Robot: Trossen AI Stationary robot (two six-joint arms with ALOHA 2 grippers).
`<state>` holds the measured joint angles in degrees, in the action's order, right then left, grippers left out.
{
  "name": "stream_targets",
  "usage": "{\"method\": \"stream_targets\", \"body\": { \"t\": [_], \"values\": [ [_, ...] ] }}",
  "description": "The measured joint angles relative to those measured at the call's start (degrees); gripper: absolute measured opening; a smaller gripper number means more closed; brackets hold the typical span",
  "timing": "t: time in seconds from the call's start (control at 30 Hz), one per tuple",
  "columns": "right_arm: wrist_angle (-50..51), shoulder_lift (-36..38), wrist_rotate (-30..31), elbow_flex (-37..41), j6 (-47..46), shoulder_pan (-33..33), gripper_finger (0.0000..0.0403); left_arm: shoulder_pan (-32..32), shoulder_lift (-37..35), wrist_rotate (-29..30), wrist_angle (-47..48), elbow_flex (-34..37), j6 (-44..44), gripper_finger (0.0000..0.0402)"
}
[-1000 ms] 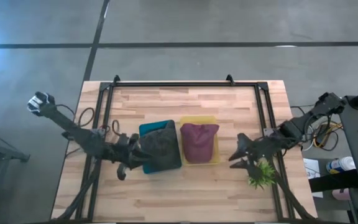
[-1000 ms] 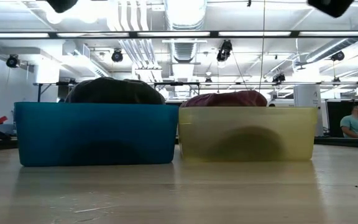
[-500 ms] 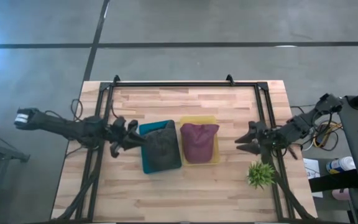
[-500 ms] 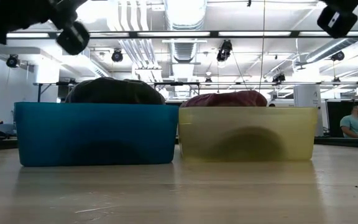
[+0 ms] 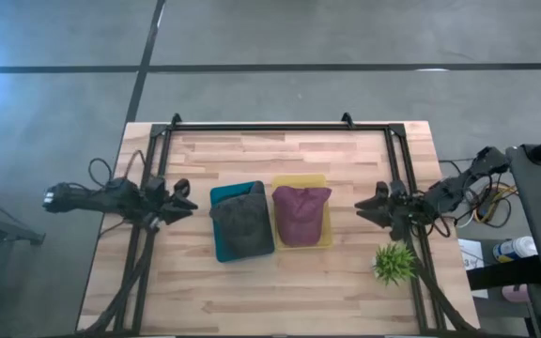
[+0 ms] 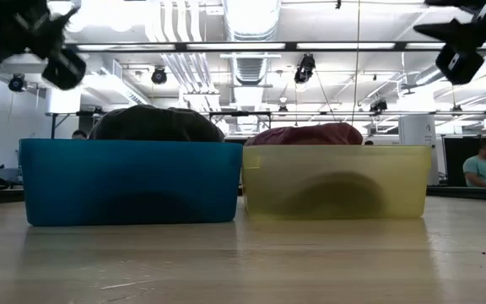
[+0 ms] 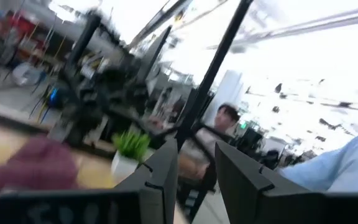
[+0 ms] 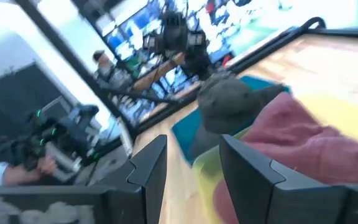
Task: Pick & Place hat
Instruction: Return to Home Position
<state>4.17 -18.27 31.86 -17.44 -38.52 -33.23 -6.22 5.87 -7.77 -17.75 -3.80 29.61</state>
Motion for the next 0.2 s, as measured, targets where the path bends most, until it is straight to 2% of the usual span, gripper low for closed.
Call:
{"method": "stream_targets", "body": {
  "t": [0.1,0.2],
  "values": [
    [-6.3,0.7,3.0,3.8,1.8,0.0,0.0144,0.0,-3.7,1.0,1.5,3.2,0.6,0.0101],
    [-14.6,0.8,3.0,8.1,4.2,0.0,0.0144,0.0,-5.8,2.4,5.0,3.0,2.0,0.0101]
  ]
}}
